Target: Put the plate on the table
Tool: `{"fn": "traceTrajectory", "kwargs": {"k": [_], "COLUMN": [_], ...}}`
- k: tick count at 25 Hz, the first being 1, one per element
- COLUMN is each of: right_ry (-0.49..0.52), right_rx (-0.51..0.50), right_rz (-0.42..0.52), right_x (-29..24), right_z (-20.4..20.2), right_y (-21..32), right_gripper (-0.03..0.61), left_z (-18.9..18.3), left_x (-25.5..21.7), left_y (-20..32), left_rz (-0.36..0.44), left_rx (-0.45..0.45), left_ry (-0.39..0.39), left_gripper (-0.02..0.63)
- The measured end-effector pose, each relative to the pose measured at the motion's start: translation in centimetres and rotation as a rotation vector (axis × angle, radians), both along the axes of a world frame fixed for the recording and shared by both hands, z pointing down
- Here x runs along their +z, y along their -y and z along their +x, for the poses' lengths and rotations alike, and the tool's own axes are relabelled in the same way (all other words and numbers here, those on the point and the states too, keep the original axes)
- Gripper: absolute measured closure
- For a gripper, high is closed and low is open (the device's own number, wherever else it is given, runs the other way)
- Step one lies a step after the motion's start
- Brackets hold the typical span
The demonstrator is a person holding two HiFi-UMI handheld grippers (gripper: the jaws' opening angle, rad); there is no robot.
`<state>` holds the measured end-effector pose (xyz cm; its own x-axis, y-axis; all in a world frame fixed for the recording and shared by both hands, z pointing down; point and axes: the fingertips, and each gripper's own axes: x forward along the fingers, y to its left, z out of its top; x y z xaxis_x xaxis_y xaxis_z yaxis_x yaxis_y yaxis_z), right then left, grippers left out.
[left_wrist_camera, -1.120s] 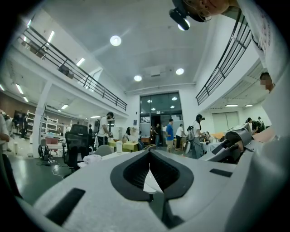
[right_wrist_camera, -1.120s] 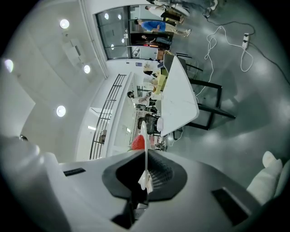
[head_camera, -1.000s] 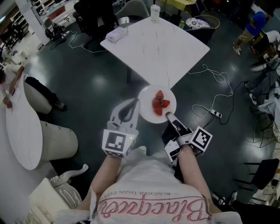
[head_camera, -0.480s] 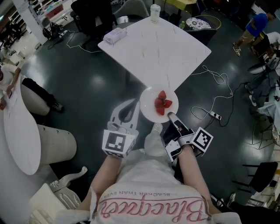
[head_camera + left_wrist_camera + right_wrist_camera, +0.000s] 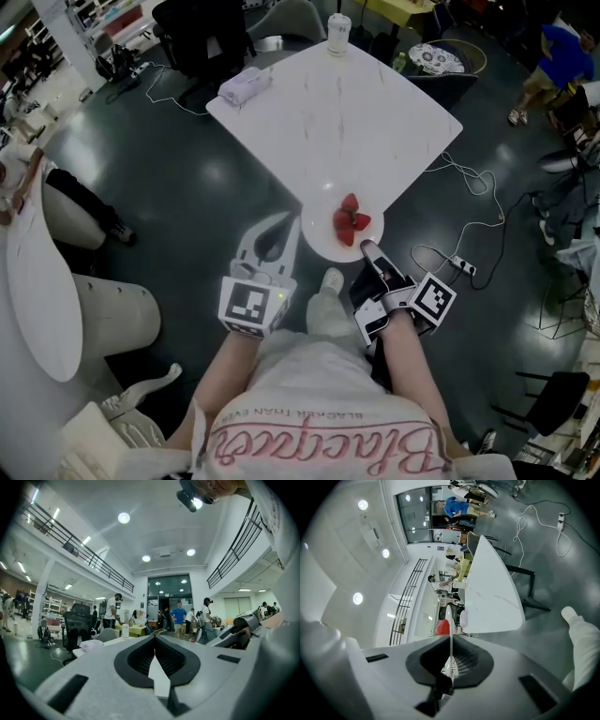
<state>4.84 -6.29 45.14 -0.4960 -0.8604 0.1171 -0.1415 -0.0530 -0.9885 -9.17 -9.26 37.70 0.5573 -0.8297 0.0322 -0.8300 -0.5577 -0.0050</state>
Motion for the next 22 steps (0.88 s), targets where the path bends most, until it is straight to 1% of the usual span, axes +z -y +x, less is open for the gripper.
{"fn": "traceTrajectory", "kwargs": {"k": [3, 9, 15, 20, 22], "right_ry": [-0.003, 0.015, 0.007, -0.006, -0.014], "right_rx": [-0.013, -0.035, -0.054, -0.082, -0.092], "right_rz": [0.012, -0.004, -0.013, -0.035, -0.041], "right_x": [0.4, -0.4, -0.4, -0.7, -0.1], "right_z": [0.5, 3.4, 5.7, 7.7, 8.1], "right_y": [1.7, 10.6, 16.5, 22.4, 23.7], "right_gripper": [0.566, 0.566, 0.566, 0.566, 0.566], "left_z": [0.7, 4.3, 6.4, 8.2, 8.7], "left_x": [1.0, -0.3, 0.0, -0.5, -0.1], "left_y": [1.5, 10.3, 16.0, 21.9, 23.0], "left_rz": [-0.006, -0.018, -0.029, -0.042, -0.041], "left_rx": [-0.008, -0.017, -0.039, -0.065, -0.066], "left_ry": [0.001, 0.008, 0.018, 0.019, 0.020], "left_gripper": [0.609, 0.609, 0.609, 0.609, 0.609]}}
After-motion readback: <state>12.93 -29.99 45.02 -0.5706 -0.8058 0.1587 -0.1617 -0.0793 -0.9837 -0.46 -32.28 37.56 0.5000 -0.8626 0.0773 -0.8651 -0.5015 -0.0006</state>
